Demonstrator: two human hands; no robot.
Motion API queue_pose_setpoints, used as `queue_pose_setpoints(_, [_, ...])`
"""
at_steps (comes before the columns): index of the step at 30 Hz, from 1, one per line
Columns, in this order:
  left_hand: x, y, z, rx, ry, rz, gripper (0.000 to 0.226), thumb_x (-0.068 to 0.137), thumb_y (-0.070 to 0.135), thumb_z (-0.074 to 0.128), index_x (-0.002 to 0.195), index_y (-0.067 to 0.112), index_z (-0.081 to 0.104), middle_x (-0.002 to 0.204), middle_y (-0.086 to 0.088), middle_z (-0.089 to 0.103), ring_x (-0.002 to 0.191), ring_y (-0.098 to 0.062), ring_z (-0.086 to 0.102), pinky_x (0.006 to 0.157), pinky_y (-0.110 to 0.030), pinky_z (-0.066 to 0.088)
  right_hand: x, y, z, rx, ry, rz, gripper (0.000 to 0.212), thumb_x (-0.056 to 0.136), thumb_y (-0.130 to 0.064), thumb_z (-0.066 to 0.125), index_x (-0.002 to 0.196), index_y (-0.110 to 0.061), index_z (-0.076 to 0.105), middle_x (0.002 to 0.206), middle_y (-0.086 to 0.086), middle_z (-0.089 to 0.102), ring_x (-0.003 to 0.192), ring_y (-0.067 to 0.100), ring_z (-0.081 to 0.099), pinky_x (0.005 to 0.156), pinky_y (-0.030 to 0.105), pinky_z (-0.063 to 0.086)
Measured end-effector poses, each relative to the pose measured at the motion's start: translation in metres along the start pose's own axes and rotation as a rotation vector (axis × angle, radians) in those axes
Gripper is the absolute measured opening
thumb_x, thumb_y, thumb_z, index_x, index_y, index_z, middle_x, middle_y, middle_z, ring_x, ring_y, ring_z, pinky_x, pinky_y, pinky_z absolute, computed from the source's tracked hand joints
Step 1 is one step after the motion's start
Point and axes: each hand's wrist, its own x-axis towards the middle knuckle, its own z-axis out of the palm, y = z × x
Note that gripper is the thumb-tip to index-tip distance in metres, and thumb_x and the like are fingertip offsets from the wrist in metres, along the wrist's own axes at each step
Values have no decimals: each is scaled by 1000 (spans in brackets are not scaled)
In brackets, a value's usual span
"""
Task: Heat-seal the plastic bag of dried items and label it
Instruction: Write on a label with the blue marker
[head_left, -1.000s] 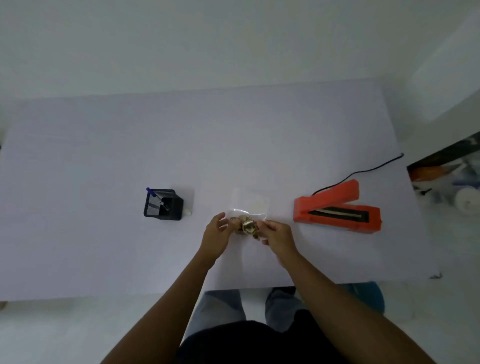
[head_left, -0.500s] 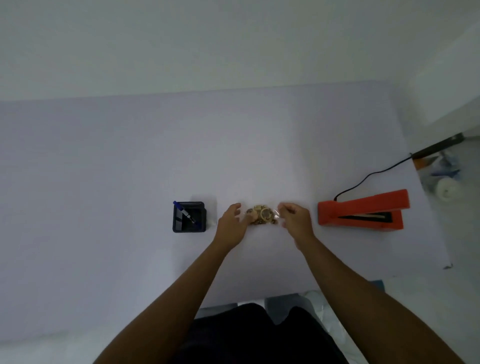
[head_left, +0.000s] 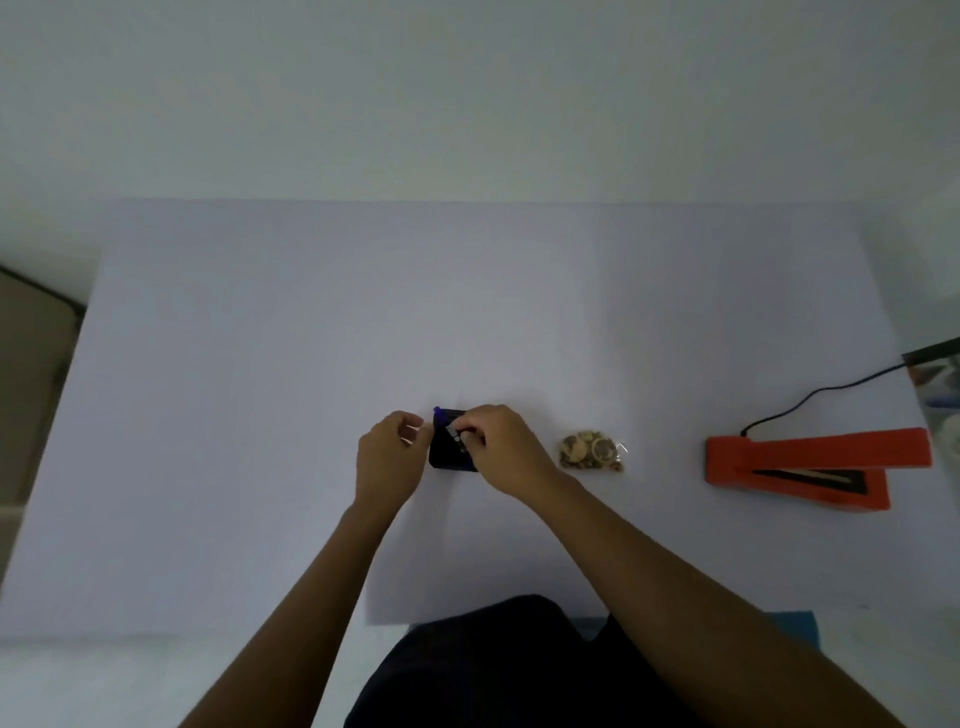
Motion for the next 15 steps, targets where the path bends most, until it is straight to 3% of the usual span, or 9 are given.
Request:
queue_pose_setpoints(2, [-1,-14,7,57,-31,-9,21,93,34,63,102,16,69,87,4,70,73,-8,63,67,-21,50,11,-7,10,-180,-100,35,23,93,-8,57,109,-10,72,115,11,64,98,31,65,86,41,56])
queue_pose_setpoints(4, [-5,-20,12,97,-56,2,22,92,35,63,101,18,71,88,4,72,74,-10,65,69,-25,53,18,-13,16,-289,-171,64,26,92,-8,59,115,-11,70,117,13,60,97,32,65,85,40,56])
queue_pose_setpoints(7, [-12,-17,18,124,-85,36,19,92,32,63,95,17,73,85,3,73,74,-13,65,66,-25,51,23,-18,18,-410,-246,52,19,92,-10,56,105,-10,69,108,13,64,92,29,64,73,36,54])
queue_pose_setpoints(10, [-11,-16,18,112,-100,22,22,92,28,62,82,12,73,75,0,72,66,-18,65,62,-31,54,26,-14,19,-404,-294,56,20,92,-8,55,107,-7,69,109,15,64,94,29,62,77,39,55])
queue_pose_setpoints(13, [-3,-15,16,82,-108,26,30,90,22,60,65,7,67,56,-5,63,48,-18,52,49,-31,43,24,-5,9,-223,-216,-16,37,89,5,51,119,-7,69,122,16,62,105,31,60,89,44,55])
queue_pose_setpoints(15, [4,-12,9,78,-86,39,32,90,21,60,62,8,66,52,-5,58,45,-16,45,46,-26,33,16,-1,-5,-50,-26,-46,45,91,8,47,127,-10,67,128,11,63,115,25,58,98,39,51])
